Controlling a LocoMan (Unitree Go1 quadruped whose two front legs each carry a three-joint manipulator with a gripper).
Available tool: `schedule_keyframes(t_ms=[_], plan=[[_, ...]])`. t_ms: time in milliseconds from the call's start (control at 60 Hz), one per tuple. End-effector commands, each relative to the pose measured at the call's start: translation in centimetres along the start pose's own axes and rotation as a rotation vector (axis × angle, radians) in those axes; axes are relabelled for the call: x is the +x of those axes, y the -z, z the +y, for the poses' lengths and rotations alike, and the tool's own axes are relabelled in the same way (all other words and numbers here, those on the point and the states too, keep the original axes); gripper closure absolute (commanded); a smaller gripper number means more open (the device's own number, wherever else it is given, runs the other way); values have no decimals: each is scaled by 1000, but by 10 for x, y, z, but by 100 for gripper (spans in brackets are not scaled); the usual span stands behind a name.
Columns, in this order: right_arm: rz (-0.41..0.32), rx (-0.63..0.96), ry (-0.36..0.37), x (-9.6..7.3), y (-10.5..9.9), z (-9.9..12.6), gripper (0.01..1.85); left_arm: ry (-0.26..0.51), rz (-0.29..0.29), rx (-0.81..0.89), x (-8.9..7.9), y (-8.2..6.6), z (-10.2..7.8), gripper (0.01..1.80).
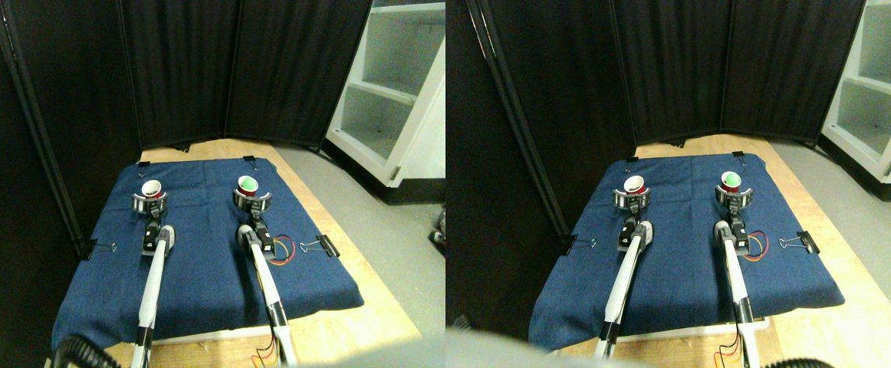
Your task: Pour (bimanual)
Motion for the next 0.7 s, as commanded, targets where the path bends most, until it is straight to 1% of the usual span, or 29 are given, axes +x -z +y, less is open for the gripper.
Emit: schedule_keyframes(t_ms=[17, 67, 150, 217, 433, 517, 550, 617, 700], plan=[[5, 18, -22, 5, 3, 3, 79, 19, -2, -14, 2, 4, -2, 74], [19, 26, -16, 9, 4, 1, 80, 17, -3, -9, 3, 5, -2, 75], [12, 27, 3, 11, 6, 0, 81, 12, 2, -6, 3, 6, -2, 74], [16, 28, 19, 14, 8, -2, 77, 8, 4, -1, 6, 7, 0, 73], [20, 21, 25, 19, 13, -5, 77, 8, 3, -22, 6, 8, 2, 68], [20, 43, 33, 20, 14, -5, 76, 6, -6, -26, 7, 7, 5, 67], [24, 48, 33, 21, 13, -6, 78, 6, -8, -26, 7, 7, 5, 67], [28, 58, 43, 23, 13, -7, 77, -2, -16, -25, 11, 6, 7, 64], [22, 63, 43, 25, 12, -8, 75, 0, -14, -31, 13, 7, 10, 65]])
